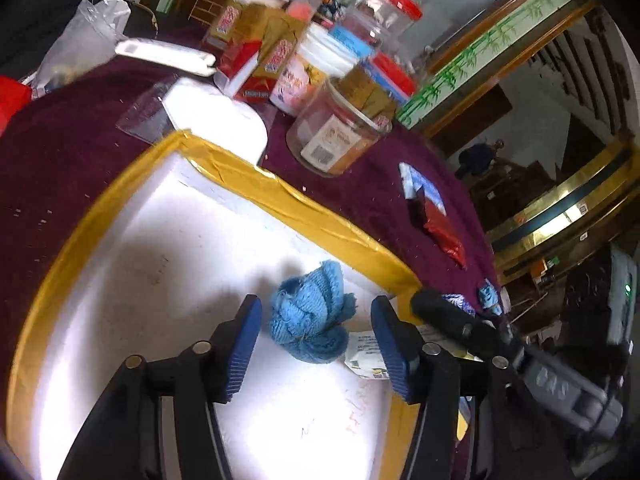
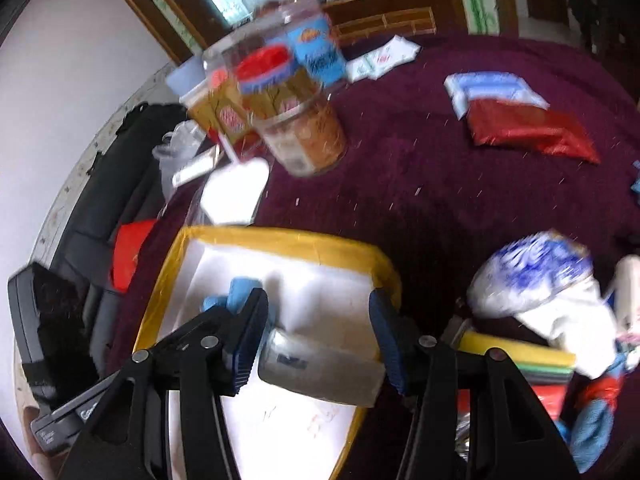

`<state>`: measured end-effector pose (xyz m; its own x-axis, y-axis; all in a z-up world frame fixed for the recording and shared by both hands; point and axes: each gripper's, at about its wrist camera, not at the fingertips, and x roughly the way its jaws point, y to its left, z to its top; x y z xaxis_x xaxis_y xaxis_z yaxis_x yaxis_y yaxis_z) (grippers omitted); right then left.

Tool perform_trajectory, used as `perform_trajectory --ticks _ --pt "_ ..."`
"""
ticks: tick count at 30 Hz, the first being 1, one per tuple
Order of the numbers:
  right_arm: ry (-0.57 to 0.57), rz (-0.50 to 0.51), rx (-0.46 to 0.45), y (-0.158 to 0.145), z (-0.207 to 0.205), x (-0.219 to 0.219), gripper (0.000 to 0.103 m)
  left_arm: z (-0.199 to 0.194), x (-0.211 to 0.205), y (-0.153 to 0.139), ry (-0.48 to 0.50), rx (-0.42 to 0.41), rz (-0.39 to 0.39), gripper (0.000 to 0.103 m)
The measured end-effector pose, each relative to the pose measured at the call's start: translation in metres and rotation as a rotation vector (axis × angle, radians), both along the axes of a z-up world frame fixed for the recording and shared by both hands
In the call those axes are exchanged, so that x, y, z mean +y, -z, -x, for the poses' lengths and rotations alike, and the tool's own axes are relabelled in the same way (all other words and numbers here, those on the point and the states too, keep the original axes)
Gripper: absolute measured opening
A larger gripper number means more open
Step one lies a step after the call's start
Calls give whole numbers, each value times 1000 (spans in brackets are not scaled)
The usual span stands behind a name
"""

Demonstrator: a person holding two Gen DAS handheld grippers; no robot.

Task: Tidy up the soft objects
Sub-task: 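Release the sock in the tray with the left tool while the right tool drops the tissue pack there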

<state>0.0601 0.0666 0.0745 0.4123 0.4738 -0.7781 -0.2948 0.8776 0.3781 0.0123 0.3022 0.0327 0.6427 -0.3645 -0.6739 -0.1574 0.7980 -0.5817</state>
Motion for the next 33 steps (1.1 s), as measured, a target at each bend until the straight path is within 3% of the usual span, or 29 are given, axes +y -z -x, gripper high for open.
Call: perform_trajectory --ticks 4,9,14,18,23,28,31,33 --pt "1 -32 -61 -25 14 -20 61 11 10 -13 -20 -40 -2 69" --pt "-65 -148 15 -29 38 -40 61 19 19 -10 -16 -25 59 69" --pt "-227 -168 93 -14 62 -16 61 27 27 1 -24 23 95 69" --pt "-330 -153 166 4 63 17 61 27 24 7 -10 74 65 69" --pt "-197 -114 103 4 25 23 61 9 22 23 -38 145 160 69" --pt "-94 -137 83 -1 9 0 61 -12 14 33 -51 114 248 69" --pt "-114 -97 5 -20 34 -25 61 -5 9 23 -30 81 237 69" --pt "-112 -61 -60 -34 49 -44 65 11 4 2 -17 22 166 69"
